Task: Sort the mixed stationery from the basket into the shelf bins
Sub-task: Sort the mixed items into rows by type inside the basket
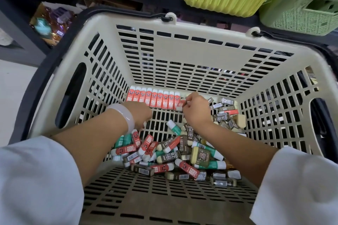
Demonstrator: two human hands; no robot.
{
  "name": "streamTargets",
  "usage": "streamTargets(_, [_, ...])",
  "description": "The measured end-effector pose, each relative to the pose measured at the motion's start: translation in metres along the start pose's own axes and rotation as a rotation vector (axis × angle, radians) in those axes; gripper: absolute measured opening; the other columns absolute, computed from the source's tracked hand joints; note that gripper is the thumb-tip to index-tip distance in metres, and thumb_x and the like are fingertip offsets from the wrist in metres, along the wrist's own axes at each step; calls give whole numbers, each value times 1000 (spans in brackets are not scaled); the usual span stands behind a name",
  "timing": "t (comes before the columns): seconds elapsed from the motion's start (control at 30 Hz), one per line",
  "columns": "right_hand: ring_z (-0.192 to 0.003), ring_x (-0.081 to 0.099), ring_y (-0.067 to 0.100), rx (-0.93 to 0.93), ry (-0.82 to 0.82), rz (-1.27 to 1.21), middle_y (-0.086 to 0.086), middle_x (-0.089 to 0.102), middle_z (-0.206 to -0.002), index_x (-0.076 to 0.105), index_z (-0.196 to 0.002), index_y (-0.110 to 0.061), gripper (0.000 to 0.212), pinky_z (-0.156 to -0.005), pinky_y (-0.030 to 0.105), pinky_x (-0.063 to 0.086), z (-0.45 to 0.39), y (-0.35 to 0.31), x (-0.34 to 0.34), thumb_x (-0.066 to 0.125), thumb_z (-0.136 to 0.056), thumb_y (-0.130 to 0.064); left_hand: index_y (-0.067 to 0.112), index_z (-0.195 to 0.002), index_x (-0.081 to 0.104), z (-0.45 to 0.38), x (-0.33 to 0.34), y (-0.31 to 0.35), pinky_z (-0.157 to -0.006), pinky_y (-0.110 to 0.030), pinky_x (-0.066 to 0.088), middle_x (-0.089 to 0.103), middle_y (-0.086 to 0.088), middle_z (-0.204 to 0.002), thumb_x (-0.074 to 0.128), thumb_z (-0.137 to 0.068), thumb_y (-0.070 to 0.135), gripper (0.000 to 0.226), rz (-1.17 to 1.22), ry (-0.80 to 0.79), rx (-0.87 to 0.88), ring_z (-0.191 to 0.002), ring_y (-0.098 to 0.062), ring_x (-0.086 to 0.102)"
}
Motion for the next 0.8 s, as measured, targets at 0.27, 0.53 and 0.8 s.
streamTargets(0.27, [-105,53,25,-438,-269,463,8,56,-113,45,-120,-11,39,-87,39,48,11,4,13,61,-87,-26,14,-131,44,-4,-17,7,-91,-35,44,53,-10,-128,48,-95,30,40,199,132,52,-112,-26,53])
streamTargets(0.53, [-93,53,24,-447,-144,334,7,55,-103,48,-105,-9,23,-76,34,46,4,-5,10,61,-86,-14,17,-106,57,-6,-17,33,-82,-34,44,57,-2,-106,52,-93,28,18,359,166,229,-95,-21,53])
streamTargets(0.8, [-87,56,26,-318,-170,274,6,55,-92,44,-95,-12,22,-70,36,47,-5,5,7,63,-85,-14,15,-115,55,-9,-15,54,-82,-31,41,45,2,-138,47,-95,28,25,192,247,332,-109,-19,51])
Point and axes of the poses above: each hand's wrist, its own z-axis away from the middle knuckle, its own x-axis out of the palm, y = z × x, the point moved 6 cm from there along -z, towards the middle knuckle
